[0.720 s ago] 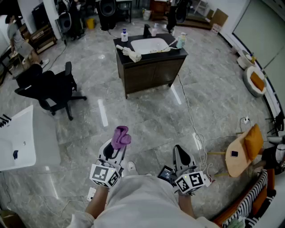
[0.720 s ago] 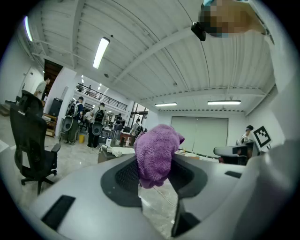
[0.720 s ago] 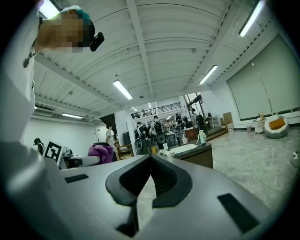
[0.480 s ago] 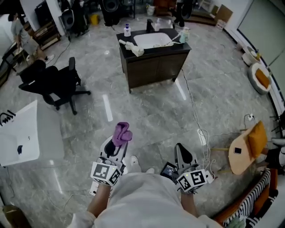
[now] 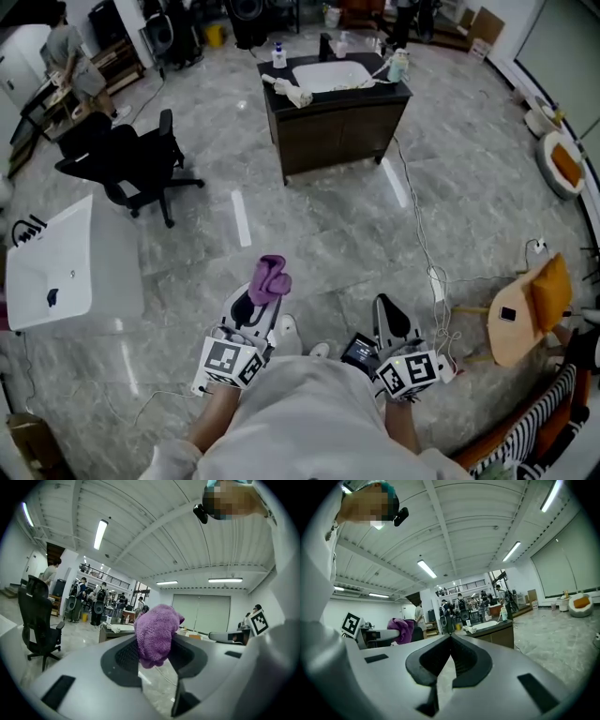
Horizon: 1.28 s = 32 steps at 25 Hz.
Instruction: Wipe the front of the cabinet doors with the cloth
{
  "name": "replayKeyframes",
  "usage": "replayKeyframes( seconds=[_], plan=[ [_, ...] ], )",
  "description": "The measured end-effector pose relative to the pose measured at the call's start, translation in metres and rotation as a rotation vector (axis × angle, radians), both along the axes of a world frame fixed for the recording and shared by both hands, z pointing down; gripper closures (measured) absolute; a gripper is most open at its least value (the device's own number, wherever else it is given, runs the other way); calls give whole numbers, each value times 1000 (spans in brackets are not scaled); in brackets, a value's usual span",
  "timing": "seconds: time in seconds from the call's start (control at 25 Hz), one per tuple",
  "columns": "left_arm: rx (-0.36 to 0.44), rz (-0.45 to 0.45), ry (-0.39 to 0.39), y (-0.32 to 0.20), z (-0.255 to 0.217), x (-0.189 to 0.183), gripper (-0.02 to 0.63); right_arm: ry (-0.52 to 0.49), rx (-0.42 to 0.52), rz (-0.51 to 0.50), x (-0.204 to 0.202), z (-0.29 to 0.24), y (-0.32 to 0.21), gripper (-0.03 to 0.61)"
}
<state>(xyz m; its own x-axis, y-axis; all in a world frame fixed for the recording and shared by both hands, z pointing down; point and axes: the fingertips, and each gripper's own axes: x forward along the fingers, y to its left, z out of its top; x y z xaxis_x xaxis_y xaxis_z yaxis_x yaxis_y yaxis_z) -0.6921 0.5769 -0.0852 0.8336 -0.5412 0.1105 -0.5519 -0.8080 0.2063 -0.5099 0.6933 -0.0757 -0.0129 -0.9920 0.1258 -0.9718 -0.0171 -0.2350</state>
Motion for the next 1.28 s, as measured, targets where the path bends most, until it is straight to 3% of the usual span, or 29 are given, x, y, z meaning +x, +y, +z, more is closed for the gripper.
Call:
replayKeyframes(
  seconds=[0.44,0.64,0.88,1.08,1.28],
  plan=[
    [5,46,-11,40,3,23,462,27,-24,12,11,12,45,552],
    [-4,68,-33,36,12,39,462,-50,-24,28,26,25,49,552],
    [14,41,-38,-12,13,45,462,-65,-25,58,53,32,4,552],
    [-45,20,-15,-74,25,49,462,-49,-22,77,71,19,-54,552],
    [-8,52,27,-141,10,70,462,5,-16,100,91,3,-110,551]
  ],
)
